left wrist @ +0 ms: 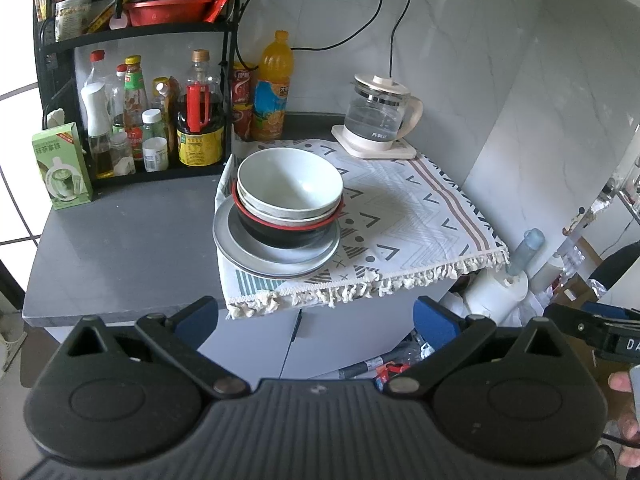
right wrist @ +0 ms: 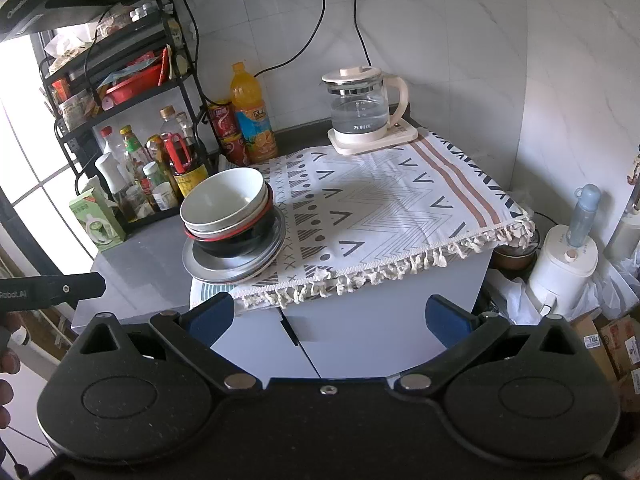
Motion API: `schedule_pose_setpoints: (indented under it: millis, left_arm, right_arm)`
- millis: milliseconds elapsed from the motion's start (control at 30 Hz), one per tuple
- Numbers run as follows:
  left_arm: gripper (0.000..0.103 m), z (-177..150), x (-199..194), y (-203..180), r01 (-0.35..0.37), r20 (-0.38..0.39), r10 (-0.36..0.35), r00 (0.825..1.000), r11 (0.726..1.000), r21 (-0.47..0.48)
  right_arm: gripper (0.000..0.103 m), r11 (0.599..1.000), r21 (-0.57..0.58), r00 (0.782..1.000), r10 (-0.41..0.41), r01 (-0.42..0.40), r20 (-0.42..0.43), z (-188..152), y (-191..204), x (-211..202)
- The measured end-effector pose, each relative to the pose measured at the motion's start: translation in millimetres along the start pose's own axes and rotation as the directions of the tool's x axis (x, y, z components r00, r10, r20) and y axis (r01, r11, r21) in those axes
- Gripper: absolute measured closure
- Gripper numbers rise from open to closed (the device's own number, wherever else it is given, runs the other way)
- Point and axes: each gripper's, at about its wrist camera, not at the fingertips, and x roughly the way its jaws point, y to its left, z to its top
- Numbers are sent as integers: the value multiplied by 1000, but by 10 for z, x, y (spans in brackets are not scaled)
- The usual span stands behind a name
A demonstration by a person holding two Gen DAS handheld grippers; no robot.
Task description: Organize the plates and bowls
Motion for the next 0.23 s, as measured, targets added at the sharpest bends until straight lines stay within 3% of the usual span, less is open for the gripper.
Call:
schedule_pose_setpoints:
  millis: [233]
  left_arm:
    - [0,-13,61,37,-5,-12,4,1000,1000,-24]
  right_arm:
    - [0,1000,-4,1000,4,-4,-6,9,-13,51]
